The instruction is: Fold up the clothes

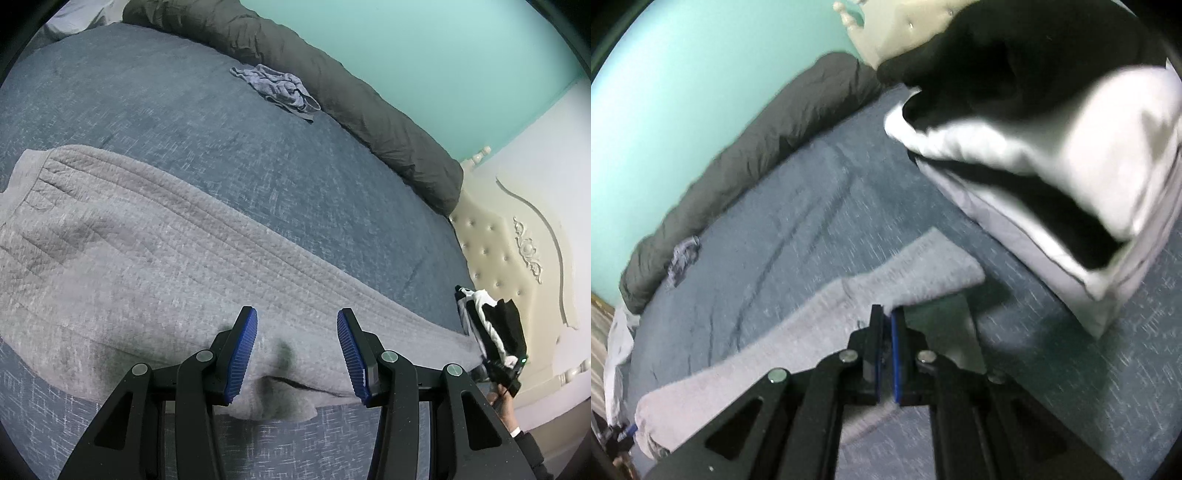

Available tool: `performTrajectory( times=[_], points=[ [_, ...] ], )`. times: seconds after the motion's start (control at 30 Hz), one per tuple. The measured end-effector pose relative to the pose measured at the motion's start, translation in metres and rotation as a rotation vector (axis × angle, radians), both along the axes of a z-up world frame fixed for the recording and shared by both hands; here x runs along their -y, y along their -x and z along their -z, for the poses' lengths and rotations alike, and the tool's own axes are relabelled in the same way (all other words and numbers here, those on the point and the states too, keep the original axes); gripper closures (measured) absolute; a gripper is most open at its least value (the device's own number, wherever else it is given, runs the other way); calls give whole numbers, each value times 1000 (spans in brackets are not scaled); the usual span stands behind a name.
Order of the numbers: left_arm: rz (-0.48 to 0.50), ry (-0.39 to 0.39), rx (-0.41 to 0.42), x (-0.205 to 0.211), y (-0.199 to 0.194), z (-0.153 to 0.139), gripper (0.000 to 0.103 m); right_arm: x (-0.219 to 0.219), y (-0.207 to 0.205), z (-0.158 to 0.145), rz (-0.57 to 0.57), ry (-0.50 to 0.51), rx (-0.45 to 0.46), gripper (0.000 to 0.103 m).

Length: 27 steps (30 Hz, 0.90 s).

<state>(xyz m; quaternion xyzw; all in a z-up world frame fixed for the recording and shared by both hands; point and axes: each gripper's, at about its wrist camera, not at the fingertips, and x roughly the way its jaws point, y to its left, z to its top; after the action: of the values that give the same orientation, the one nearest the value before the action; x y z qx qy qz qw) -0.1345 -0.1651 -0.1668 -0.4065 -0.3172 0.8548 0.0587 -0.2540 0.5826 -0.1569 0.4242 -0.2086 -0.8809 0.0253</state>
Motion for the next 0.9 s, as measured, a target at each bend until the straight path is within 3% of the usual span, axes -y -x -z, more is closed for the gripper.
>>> performTrajectory(
  times=[0.23,0.33,0.47,0.6,0.73,0.9],
  points=[
    [25,17,-11,-5,-5,-11,54,-6,10,44,32,-5,113,96],
    [24,30,-10,-2,-5,-13,54,-10,9,33,32,-34,70,89],
    [19,28,-5,1,-4,-10,54,-4,-3,13,40,-127,47,89],
    [19,23,7,0,-3,-3,54,21,0,2,-74,-115,-6,89],
    [24,18,29,-3,-1,8,54,56,12,17,-204,-22,57,89],
    [19,16,83,5,-1,29,54,71,29,35,-225,-157,146,89]
  ],
)
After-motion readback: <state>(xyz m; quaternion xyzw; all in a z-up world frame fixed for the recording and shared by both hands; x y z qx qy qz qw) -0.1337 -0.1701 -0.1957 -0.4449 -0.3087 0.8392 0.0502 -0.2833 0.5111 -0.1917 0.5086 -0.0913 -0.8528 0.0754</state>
